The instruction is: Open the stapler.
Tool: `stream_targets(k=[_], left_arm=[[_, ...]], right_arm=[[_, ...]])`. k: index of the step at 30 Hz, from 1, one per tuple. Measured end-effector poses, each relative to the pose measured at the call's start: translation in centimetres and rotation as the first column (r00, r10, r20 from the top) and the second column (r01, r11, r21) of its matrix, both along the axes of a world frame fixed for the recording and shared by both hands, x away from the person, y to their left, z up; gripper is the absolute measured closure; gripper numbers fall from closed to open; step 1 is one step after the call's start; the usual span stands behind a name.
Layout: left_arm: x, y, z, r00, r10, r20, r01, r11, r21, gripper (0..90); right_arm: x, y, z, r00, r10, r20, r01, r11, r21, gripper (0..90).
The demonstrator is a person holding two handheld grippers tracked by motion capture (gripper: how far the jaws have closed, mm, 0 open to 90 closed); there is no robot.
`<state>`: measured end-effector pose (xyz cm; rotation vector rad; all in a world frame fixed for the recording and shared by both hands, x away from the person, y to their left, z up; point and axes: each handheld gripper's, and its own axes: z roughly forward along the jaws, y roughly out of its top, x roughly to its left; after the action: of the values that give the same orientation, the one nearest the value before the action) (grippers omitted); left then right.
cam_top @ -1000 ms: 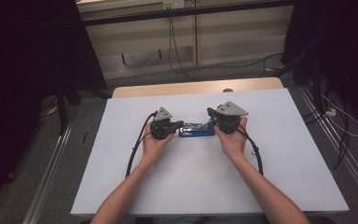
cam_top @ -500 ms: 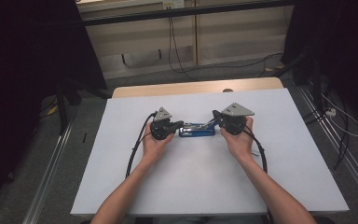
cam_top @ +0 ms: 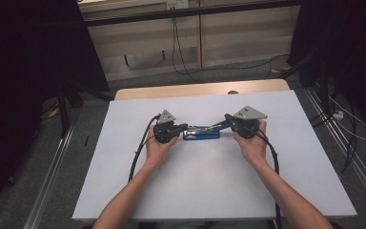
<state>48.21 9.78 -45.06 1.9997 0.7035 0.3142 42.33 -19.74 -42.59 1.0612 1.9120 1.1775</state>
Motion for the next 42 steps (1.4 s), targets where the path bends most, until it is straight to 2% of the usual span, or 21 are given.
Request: stream_targets(k=[4, 11, 23, 27, 31, 42], left_arm=[[0.0, 0.0, 0.0, 1.0000, 0.001, 0.001, -0.001, 1.0000, 0.003, 90.0], [-0.1, 0.0, -0.1, 0.9999, 0.010, -0.006, -0.010, 0.9999, -0.010, 90.0], [0.0, 0.0, -0.1, 0.9999, 0.009, -0.008, -0.009, 0.9999, -0.013, 90.0], [0.0, 0.1, 0.0, 0.9999, 0.010, -0.011, -0.010, 0.9999, -0.011, 90.0], [0.0, 0.1, 0.0, 0.9999, 0.011, -0.013, -0.011, 0.9999, -0.013, 90.0], [0.0, 0.0, 0.0, 1.0000, 0.004, 0.003, -0.004, 1.0000, 0.001, 90.0]], right_arm=[[-0.3, -1.0, -0.2, 0.9999, -0.013, -0.002, 0.013, 1.000, 0.022, 90.0], [-0.6, -1.8, -0.8, 0.9997, -0.021, -0.016, 0.021, 1.000, 0.020, 90.0], [-0.5, -2.1, -1.5, 0.9990, -0.023, -0.038, 0.023, 1.000, 0.002, 90.0], [-0.3, -2.0, -2.0, 0.9976, -0.022, -0.066, 0.021, 1.000, -0.012, 90.0], [-0.3, -1.9, -2.1, 0.9973, -0.024, -0.069, 0.023, 1.000, -0.016, 90.0], [-0.2, -2.0, -2.1, 0.9970, -0.021, -0.074, 0.021, 1.000, 0.004, 90.0]])
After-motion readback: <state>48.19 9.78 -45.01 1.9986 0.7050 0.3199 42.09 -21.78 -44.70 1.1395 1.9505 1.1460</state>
